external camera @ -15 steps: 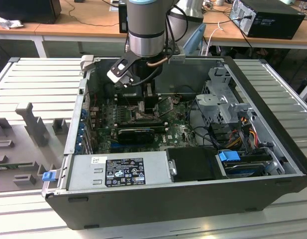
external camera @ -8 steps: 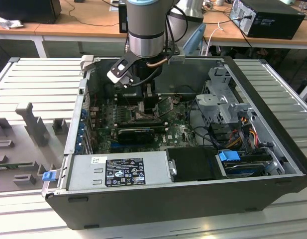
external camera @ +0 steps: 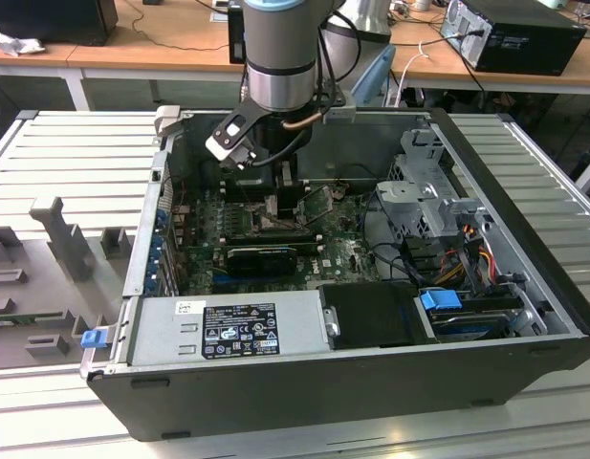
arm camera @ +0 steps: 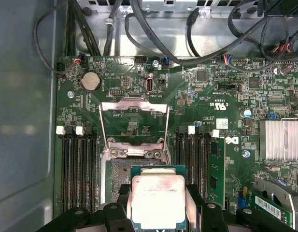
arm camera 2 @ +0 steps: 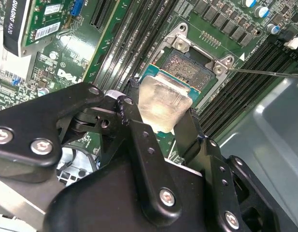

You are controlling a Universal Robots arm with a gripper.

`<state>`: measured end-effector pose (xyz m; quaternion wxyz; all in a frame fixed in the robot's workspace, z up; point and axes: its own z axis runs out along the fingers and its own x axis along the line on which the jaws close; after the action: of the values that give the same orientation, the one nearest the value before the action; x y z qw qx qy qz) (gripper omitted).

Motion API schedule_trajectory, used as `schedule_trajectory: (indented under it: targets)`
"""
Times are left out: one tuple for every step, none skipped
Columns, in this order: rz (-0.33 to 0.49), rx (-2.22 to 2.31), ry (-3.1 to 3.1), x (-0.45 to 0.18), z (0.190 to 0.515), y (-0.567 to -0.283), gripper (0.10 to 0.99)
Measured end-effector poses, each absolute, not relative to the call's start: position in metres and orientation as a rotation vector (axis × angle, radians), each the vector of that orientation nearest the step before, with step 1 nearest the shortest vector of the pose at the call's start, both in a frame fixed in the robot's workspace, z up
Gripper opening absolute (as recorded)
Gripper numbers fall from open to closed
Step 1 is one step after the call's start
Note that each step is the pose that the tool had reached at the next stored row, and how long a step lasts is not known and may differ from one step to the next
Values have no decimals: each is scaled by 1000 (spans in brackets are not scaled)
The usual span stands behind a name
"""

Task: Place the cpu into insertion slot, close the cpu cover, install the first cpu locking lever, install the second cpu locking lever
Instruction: 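Place the cpu into insertion slot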

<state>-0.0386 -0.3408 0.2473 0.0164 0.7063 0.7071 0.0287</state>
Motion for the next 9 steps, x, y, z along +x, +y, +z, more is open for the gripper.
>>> schedule_trajectory:
  targets:
    - [90, 2196, 2199, -39, 246, -341, 533]
    - [89, 2196, 2199, -39, 242, -339, 533]
    - [89, 2196, 2199, -39, 240, -335, 533]
    - [89, 2196, 2199, -39, 239, -333, 533]
    - [89, 2196, 2198, -39, 238, -332, 533]
    - [89, 2198, 2197, -40, 235, -329, 533]
    - [90, 2202, 2192, -46, 229, -328, 533]
    - [89, 2202, 2192, -46, 223, -324, 533]
    - [89, 2202, 2192, -46, 220, -323, 533]
